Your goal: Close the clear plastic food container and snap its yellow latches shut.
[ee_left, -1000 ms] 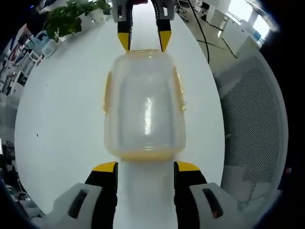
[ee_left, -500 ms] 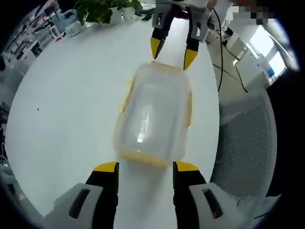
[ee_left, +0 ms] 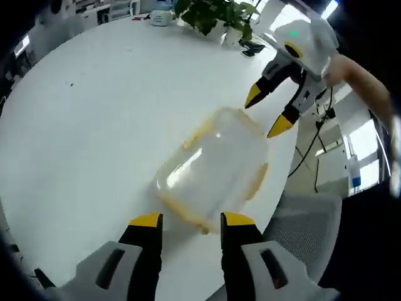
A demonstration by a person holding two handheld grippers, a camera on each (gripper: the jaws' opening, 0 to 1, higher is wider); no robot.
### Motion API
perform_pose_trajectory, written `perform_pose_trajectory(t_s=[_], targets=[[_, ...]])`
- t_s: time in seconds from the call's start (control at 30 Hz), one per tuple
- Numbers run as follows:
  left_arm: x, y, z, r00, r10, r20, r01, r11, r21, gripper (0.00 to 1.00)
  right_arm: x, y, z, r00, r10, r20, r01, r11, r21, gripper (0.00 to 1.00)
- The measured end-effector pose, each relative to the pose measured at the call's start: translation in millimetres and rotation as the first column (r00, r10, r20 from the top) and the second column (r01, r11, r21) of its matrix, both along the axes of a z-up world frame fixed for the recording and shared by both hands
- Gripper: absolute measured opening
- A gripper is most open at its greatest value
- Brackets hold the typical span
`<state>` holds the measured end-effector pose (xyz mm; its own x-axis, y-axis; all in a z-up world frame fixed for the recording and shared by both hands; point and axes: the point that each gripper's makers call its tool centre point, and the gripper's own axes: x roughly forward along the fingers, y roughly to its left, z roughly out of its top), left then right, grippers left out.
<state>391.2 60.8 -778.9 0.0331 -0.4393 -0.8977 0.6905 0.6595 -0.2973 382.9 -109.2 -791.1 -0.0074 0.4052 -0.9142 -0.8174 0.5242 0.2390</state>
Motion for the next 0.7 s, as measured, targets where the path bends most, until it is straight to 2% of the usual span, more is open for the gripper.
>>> perform_pose_trajectory(t_s=[0.1,0.23,0.27,0.43,0.47,0.53,0.63,0.7], targets=[[1.5,4,-4.0,1.000,0.013,0.004,-0.013,1.000,0.022,0.34,5,2,2.1,0.998,-0.055,0.000,0.055,0.998,0.026,0.40],[2.0,9,-8.1,0.995,0.092,-0.025,-0.092,0.995,0.030,0.34,14,0,2.6,0.993,-0.116,0.001,0.116,0.993,0.032,0.40],[1.1,11,-8.6,0.989,0.142,-0.045,-0.140,0.989,0.036,0.35,13,1,2.8,0.990,-0.138,-0.014,0.138,0.990,0.037,0.40],[3.3,12,-9.9,0.969,0.230,-0.087,-0.229,0.973,0.013,0.35,14,3,3.7,0.978,-0.201,-0.049,0.203,0.978,0.045,0.37],[3.4,12,-9.9,0.956,0.273,-0.105,-0.273,0.962,0.013,0.35,15,4,3.7,0.978,-0.205,-0.046,0.207,0.977,0.049,0.35],[4.6,13,-9.9,0.951,0.289,-0.110,-0.290,0.957,0.007,0.34,16,6,4.1,0.971,-0.231,-0.057,0.234,0.971,0.057,0.36],[6.2,12,-8.8,0.928,0.346,-0.135,-0.350,0.937,-0.003,0.32,17,8,2.1,0.959,-0.270,-0.081,0.275,0.959,0.061,0.39],[7.3,12,-8.8,0.920,0.365,-0.143,-0.370,0.929,-0.006,0.31,17,8,0.8,0.956,-0.282,-0.083,0.287,0.956,0.055,0.39]])
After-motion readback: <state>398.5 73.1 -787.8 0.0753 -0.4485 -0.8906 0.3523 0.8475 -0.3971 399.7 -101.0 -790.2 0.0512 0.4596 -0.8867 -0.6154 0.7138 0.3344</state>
